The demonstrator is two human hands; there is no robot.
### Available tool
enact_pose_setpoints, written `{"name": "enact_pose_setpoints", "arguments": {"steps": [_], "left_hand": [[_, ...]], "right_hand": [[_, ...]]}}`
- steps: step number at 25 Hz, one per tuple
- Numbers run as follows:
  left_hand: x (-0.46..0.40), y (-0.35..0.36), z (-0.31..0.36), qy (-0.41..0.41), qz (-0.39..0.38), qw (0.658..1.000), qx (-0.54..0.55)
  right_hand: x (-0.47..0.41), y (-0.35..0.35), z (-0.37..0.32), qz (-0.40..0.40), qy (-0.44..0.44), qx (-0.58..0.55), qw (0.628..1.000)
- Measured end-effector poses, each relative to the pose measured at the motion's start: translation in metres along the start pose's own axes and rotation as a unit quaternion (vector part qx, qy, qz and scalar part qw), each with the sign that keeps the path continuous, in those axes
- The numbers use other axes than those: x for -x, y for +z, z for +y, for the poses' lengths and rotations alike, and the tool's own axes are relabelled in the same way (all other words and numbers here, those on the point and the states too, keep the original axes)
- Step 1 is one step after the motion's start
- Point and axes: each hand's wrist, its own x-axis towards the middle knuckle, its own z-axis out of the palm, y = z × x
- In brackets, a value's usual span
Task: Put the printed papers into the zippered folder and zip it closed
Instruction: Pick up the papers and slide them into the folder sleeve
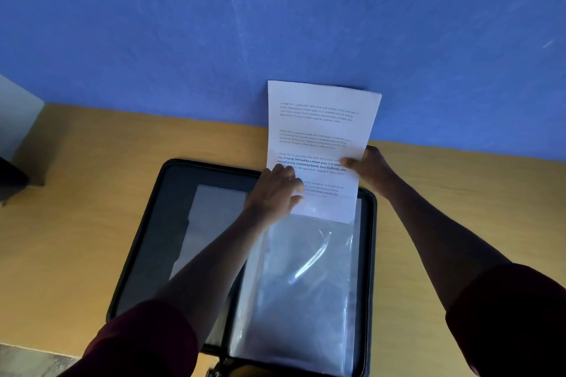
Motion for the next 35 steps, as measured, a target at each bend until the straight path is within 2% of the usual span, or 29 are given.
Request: {"name": "enact_pose_setpoints", "arguments": {"steps": [4,14,17,23,35], "left_hand": [[-0.007,0.000,0.003,0.008,-0.040,0.999,0.005],[-0.011,0.004,0.005,-0.019,-0.031,0.999,0.010],[-0.012,0.005,0.005,-0.023,-0.037,0.999,0.009],[-0.014,0.005,0.005,-0.031,-0.043,0.998,0.019],[-0.016,0.005,0.005,-0.038,-0.029,0.999,0.003]], "right_hand": [[0.005,-0.001,0.006,-0.026,0.013,0.011,1.000],[0.014,-0.001,0.017,-0.093,0.060,0.031,0.993],[0.010,-0.002,0.013,-0.083,0.040,0.031,0.995],[-0.002,-0.003,0.005,0.000,-0.006,0.025,1.000],[0.019,0.001,0.024,-0.067,0.018,0.029,0.997]]}}
